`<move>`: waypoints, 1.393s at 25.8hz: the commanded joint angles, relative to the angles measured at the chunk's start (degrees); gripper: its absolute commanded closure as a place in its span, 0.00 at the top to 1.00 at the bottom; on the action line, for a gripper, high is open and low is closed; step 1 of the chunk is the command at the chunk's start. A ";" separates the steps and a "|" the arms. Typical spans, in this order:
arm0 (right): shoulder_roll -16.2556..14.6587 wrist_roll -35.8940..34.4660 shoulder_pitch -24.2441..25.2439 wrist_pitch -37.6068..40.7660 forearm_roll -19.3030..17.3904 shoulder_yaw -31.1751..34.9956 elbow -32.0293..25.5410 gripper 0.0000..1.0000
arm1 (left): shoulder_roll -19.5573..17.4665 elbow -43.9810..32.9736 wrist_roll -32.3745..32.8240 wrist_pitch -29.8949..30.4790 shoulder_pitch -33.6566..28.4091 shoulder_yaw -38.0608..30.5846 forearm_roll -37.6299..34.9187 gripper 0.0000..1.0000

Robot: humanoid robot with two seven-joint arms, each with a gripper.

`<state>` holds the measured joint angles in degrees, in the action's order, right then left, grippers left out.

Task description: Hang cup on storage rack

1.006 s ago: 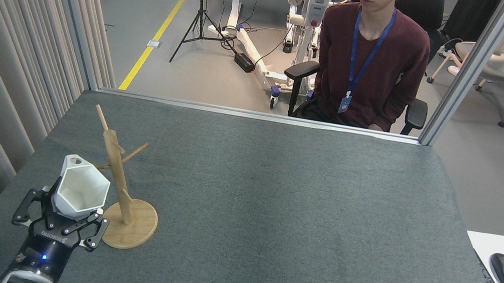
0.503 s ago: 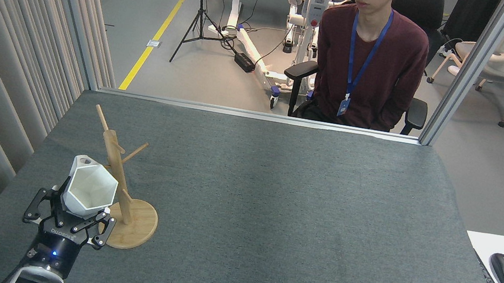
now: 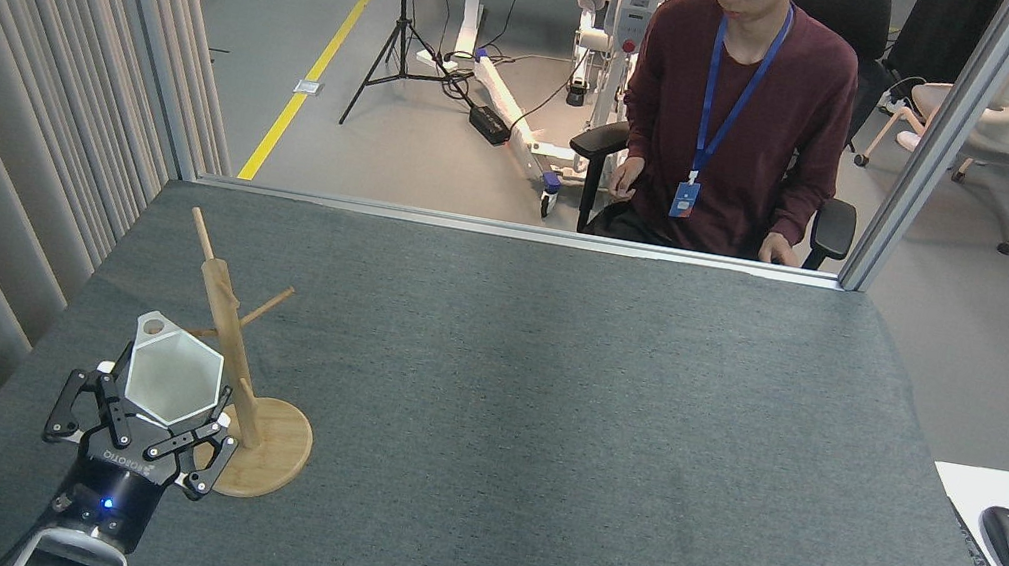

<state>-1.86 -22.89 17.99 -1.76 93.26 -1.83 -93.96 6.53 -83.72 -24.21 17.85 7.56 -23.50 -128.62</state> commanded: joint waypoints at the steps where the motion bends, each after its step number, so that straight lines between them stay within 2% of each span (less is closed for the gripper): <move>1: 0.01 -0.14 -0.15 -0.08 0.00 0.07 0.01 0.99 | 0.06 -0.56 -0.05 0.16 0.00 0.29 0.13 1.00; 6: 0.27 -0.14 -0.33 -0.08 0.00 -0.02 0.01 0.99 | -0.11 -1.36 -0.05 0.25 -0.18 0.29 0.13 1.00; 12: 0.27 -0.14 -0.33 -0.08 -0.09 -0.02 0.01 0.99 | -0.38 -4.08 -0.05 0.78 -3.87 0.29 1.88 1.00; 26: 0.36 -0.14 -0.59 -0.08 0.00 -0.11 0.01 0.99 | -0.64 -6.28 -0.05 1.22 -5.63 0.38 2.50 1.00; 32: 0.36 -0.14 -0.94 -0.08 -0.09 -0.11 0.01 0.99 | -1.61 -10.23 -0.05 3.33 -10.73 -5.33 8.48 1.00; 36: 0.36 -0.14 -0.76 -0.08 0.00 -0.20 0.01 0.99 | -2.75 -12.17 0.04 7.20 -16.53 -5.95 17.09 1.00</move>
<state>-1.53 -23.05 17.10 -1.86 93.22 -1.97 -93.96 4.50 -94.58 -24.28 22.82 -5.33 -28.77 -116.83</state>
